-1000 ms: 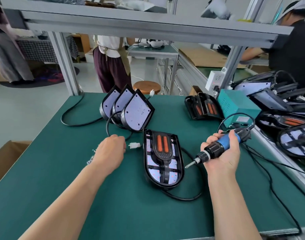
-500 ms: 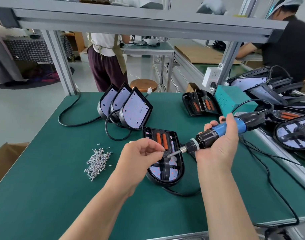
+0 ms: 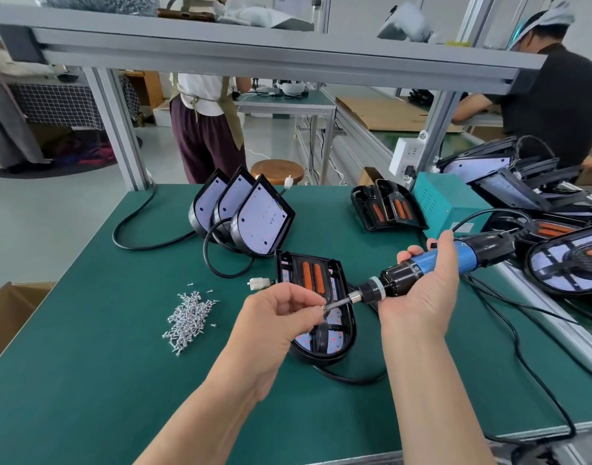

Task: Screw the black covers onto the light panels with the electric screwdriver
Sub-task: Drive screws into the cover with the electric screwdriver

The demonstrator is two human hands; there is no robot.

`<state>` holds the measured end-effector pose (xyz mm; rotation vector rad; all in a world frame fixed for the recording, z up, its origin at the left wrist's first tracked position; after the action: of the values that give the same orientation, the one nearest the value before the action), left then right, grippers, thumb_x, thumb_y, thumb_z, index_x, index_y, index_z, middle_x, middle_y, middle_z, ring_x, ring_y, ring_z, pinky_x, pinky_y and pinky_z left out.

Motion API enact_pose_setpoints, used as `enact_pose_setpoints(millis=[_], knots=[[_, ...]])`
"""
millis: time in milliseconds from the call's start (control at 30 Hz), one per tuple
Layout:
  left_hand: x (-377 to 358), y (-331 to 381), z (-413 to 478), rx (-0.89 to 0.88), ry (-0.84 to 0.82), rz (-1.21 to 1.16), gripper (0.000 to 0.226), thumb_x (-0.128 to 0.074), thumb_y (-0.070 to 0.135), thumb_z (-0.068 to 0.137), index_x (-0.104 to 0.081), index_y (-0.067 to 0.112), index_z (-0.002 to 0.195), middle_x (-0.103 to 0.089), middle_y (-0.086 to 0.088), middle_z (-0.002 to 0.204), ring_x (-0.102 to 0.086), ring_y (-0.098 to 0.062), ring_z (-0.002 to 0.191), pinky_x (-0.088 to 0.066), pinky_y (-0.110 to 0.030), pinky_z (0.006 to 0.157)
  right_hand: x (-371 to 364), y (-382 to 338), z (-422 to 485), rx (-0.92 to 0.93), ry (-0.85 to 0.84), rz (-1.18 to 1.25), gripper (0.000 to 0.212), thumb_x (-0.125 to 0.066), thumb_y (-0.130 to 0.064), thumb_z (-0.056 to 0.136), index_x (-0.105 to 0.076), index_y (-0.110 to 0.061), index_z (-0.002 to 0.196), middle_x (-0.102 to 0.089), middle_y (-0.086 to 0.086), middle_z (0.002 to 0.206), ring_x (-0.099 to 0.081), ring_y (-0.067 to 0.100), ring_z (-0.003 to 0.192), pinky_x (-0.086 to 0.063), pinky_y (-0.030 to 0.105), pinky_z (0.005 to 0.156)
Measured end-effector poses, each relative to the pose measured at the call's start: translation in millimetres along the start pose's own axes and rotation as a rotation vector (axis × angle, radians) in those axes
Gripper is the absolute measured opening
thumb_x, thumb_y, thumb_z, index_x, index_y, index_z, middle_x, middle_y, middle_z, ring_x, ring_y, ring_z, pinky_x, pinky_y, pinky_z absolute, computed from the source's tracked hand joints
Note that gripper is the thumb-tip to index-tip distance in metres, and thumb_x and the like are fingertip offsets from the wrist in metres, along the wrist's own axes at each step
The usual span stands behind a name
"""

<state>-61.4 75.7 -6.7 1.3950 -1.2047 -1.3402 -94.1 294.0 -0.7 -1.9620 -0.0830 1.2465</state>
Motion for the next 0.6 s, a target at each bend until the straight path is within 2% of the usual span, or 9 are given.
enact_pose_setpoints(millis=[333, 467, 600], knots=[[0.3, -3.9, 1.7, -0.027, 0.022, 0.022, 0.023, -0.073, -0.006, 0.081, -0.076, 0.016, 0.076, -0.072, -0.008, 0.077, -0.064, -0.012, 0.069, -0.05, -0.016, 0.065, -2.0, -3.5, 0.3, -0.004, 0.041, -0.014, 0.024, -0.072, -0.039, 0.092, -0.058, -0.021, 0.099, -0.063, -0.01, 0.062, -0.062, 0.007, 0.056, -0.049, 0.015, 0.051], [-0.6, 6.0, -6.1, -0.175, 0.12, 0.127, 0.029, -0.072, -0.006, 0.081, -0.075, 0.023, 0.078, -0.072, 0.0, 0.073, -0.063, -0.007, 0.068, -0.051, -0.014, 0.066, -1.1, -1.8, 0.5, -0.017, 0.049, -0.045, 0.026, -0.072, -0.042, 0.09, -0.058, -0.024, 0.103, -0.064, -0.01, 0.065, -0.063, 0.007, 0.059, -0.048, 0.016, 0.051], [-8.2, 16.3, -14.0, -0.307, 0.151, 0.142, 0.04, -0.069, -0.01, 0.082, -0.073, 0.03, 0.087, -0.07, 0.004, 0.078, -0.063, -0.005, 0.074, -0.051, -0.014, 0.071, 2.3, 0.5, 2.8, -0.076, 0.092, -0.012, 0.022, -0.072, -0.038, 0.091, -0.057, -0.022, 0.095, -0.063, -0.011, 0.059, -0.061, 0.006, 0.052, -0.046, 0.015, 0.046]])
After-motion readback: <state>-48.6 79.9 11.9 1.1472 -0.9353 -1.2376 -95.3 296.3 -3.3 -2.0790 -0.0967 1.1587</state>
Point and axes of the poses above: each hand's wrist, its own z-axis towards the middle knuckle, its own x-axis out of the back of the hand, y = z × x, the point moved 10 cm from there along z, towards the middle knuckle
